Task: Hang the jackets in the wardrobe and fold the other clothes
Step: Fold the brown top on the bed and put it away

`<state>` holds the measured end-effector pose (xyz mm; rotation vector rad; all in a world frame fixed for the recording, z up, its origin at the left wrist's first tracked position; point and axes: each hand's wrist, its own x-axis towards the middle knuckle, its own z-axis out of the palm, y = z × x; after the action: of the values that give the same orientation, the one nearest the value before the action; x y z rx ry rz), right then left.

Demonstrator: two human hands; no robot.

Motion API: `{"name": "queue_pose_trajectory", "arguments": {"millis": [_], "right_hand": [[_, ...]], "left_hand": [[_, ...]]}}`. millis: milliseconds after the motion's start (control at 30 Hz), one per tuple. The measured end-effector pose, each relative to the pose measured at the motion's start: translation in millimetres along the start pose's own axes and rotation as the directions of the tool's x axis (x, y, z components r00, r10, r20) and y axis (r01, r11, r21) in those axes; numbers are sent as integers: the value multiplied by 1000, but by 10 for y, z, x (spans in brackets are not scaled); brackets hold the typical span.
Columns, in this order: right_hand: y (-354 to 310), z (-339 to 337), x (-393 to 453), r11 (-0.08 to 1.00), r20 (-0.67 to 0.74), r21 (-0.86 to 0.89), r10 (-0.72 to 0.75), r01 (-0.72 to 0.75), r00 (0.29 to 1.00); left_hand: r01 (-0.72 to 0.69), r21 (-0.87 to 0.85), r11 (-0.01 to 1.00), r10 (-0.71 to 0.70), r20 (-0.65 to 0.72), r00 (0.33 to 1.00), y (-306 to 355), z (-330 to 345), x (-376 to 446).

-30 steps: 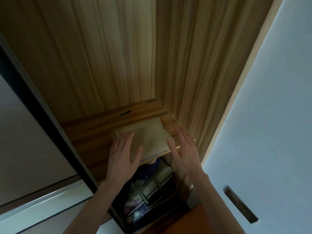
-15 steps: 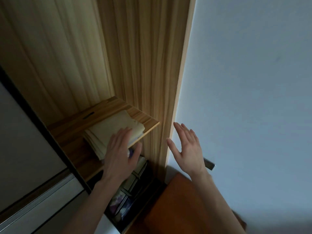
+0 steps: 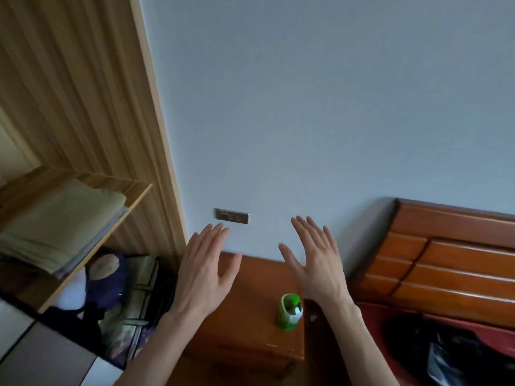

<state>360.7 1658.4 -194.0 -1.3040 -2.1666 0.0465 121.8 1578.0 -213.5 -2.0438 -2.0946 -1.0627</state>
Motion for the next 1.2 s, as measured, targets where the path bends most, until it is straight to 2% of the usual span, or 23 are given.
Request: {"name": "queue_pose_trajectory", "arguments": {"millis": [300,633,933,1200], "right_hand": [[914,-1096,-1217,953,-128,-135,255,-272,958],[1720,-2369,-2885,822,-310,-197,464,-533,830],[2021,-3285,-4692,619,-428,-246,621,-746,657],[1934,-3836,-6095,382,-579,-189,701,-905,417]], "left_hand": [[-271,-148,951,288,114,951,1434,679,-15],[-457,-319,831,523,166,836,3305,1212,-712],[-546,-491,679,691,176,701,4843,1685,-1842],[-595,-649,474,859,191,476,5993,1944,-2958]]}}
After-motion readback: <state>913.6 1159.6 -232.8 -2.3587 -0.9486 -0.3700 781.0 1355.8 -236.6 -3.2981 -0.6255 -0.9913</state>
